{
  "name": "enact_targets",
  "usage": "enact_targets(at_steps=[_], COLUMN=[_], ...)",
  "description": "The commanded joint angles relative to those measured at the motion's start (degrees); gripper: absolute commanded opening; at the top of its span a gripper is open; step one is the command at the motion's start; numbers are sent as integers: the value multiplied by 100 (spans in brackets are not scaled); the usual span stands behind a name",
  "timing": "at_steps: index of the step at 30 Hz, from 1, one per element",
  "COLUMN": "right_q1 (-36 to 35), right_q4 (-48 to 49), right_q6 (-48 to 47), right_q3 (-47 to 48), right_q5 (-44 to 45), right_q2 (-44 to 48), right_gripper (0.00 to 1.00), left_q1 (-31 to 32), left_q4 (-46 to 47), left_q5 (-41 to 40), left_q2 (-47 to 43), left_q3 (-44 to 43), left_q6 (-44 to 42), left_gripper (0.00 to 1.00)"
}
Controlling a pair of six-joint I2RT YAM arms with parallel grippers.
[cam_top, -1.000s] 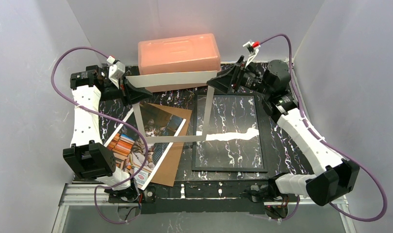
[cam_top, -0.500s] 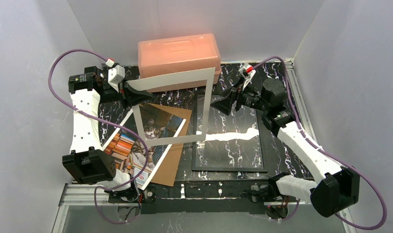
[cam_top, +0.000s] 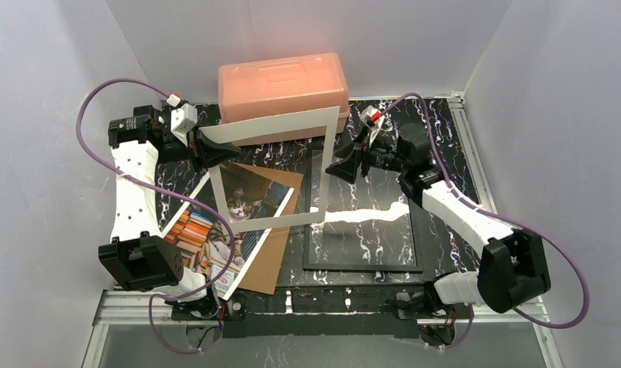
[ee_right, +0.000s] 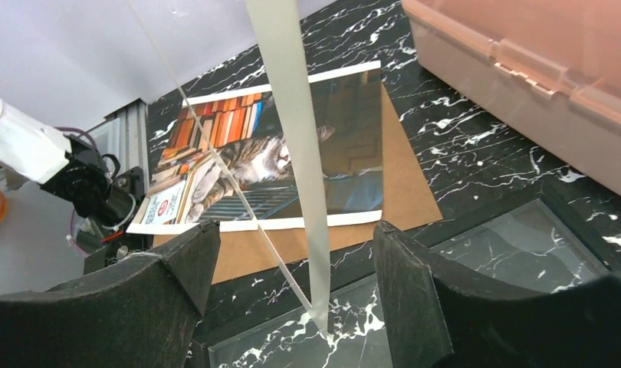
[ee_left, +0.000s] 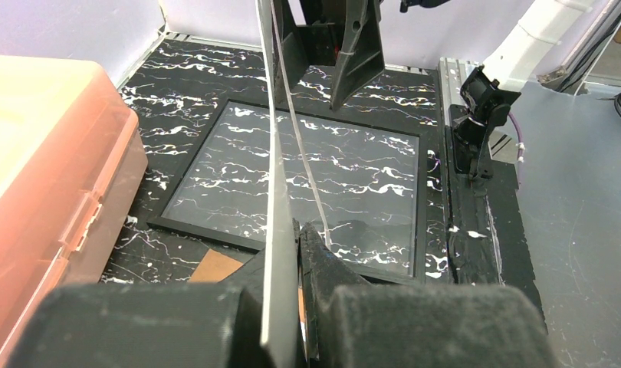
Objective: Put the photo into the frame
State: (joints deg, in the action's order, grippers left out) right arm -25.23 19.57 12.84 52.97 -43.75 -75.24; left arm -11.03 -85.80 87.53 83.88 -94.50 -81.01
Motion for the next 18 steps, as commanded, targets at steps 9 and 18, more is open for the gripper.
enact_targets(at_steps=[9, 18], right_q1=[-1, -1], right_q4=[1701, 2074], right_q6=[610, 830], right_q3=[-361, -544], right_q5=[-718, -854], right_q2=[-459, -511], right_gripper=[71, 47], left_q1=[13, 16], left_q4=[-1053, -1053], left_q5=[122, 99], left_q2=[-192, -190], left_q3=[-24, -51], left_q6=[-117, -103], left_gripper=[0, 0])
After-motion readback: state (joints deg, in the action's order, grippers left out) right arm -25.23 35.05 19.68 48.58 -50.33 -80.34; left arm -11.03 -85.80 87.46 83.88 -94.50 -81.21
